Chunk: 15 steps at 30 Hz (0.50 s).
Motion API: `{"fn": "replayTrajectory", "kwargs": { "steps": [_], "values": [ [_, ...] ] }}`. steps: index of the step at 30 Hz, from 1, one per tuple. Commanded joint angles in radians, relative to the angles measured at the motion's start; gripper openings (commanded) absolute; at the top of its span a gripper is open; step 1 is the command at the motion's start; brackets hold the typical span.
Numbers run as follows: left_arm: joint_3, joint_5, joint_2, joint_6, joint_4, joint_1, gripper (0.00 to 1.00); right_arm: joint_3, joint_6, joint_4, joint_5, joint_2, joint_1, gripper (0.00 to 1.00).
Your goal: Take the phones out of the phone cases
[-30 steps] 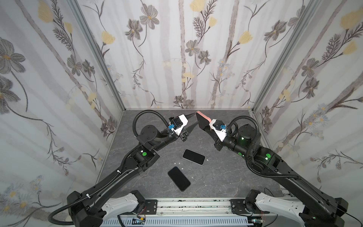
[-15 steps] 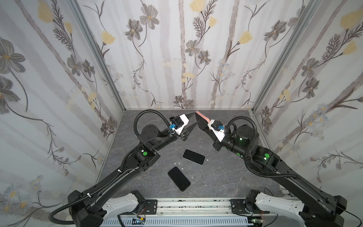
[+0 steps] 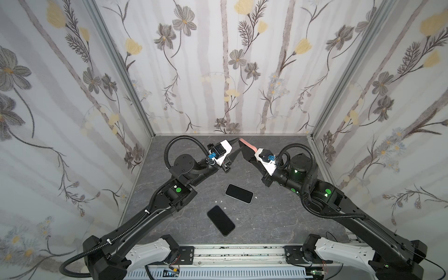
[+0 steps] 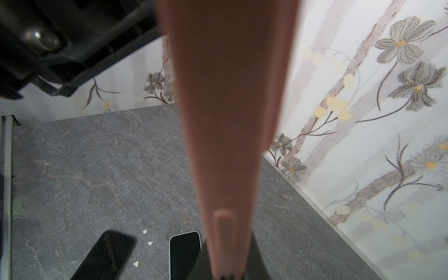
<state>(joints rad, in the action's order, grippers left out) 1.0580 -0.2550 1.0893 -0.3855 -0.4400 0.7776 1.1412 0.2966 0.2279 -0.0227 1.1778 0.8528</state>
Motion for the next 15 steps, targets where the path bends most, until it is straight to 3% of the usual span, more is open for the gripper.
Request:
{"fn": "replayTrajectory", "kwargs": {
  "steps": [1,6,15],
  "values": [
    [-0.007,-0.009,0.001,-0.006,-0.022,0.002,0.31,0.017,0.007,-0.034,0.025,0.006,0.005,0.0],
    [-0.01,0.01,-0.005,-0.006,-0.022,0.001,0.43,0.013,-0.011,-0.043,-0.009,0.0,0.004,0.0],
    [-0.013,0.032,-0.013,-0.003,-0.023,0.001,0.43,0.005,-0.024,-0.062,-0.049,-0.001,0.006,0.0]
  ]
}}
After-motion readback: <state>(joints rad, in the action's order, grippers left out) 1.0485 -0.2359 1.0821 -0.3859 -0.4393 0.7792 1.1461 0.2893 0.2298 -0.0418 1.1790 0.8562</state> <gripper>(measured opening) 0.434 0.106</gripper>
